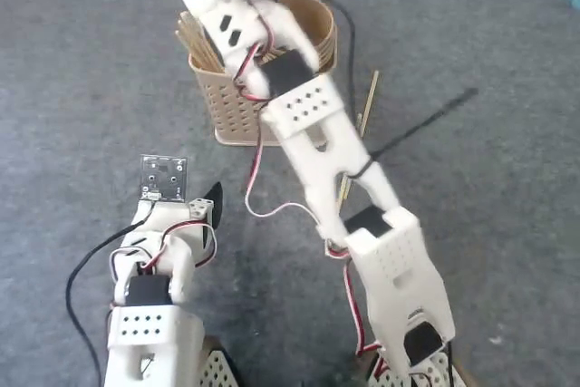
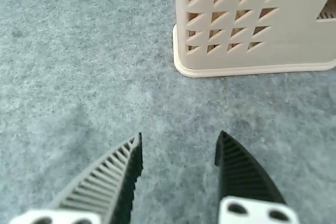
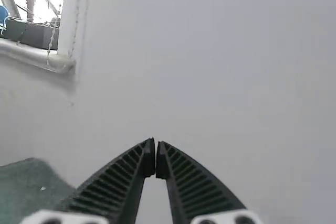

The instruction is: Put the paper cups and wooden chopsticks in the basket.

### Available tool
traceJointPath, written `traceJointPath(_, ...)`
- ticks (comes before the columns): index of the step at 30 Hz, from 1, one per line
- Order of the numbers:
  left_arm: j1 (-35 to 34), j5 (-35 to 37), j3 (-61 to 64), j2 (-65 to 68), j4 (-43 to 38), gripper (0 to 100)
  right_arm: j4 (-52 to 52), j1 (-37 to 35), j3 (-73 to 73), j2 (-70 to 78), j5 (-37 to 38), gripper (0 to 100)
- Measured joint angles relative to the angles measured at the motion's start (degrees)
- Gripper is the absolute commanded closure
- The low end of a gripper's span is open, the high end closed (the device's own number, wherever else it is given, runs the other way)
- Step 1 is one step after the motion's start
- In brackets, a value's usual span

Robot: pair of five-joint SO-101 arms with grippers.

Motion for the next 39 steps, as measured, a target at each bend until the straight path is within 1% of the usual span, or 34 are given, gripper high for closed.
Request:
traceJointPath(3, -0.09, 0.0, 0.0, 0.0, 0.0, 78, 16.09, 0.79, 0.0, -7.21, -6.86, 99.1)
traceJointPath(6, 0.0, 0.0, 0.0, 0.0, 0.0, 78, 31.91, 1.93, -0.09, -11.6, -11.25, 99.1)
traceJointPath(9, -0.09, 0.0, 0.0, 0.0, 0.0, 78, 46.15, 4.75, -0.26, -13.98, -15.21, 99.1)
traceJointPath(14, 0.0, 0.0, 0.0, 0.0, 0.0, 78, 62.24, 11.16, -0.26, -16.79, -19.25, 99.1)
traceJointPath(18, -0.09, 0.0, 0.0, 0.0, 0.0, 78, 73.85, 12.48, -0.26, -19.87, -20.22, 99.1)
traceJointPath(20, -0.09, 0.0, 0.0, 0.0, 0.0, 78, 74.73, 14.15, 1.23, -22.15, -20.4, 99.1)
traceJointPath(22, 0.0, 0.0, 0.0, 0.0, 0.0, 78, 74.81, 17.76, 6.77, -25.93, -20.57, 99.1)
traceJointPath(25, -0.18, 0.0, 0.0, -0.09, 0.0, 78, 74.81, 20.92, 19.34, -30.95, -20.57, 99.1)
traceJointPath(29, 0.09, 0.0, 0.0, -0.09, 0.0, 78, 73.93, 22.68, 36.04, -36.31, -20.57, 99.1)
traceJointPath(34, -0.26, 0.0, 0.0, -0.09, 0.0, 78, 62.77, 24.79, 53.45, -38.51, -20.57, 99.1)
traceJointPath(39, -0.09, 0.0, 0.0, -0.09, 0.0, 78, 43.52, 25.05, 70.77, -38.42, -20.57, 99.1)
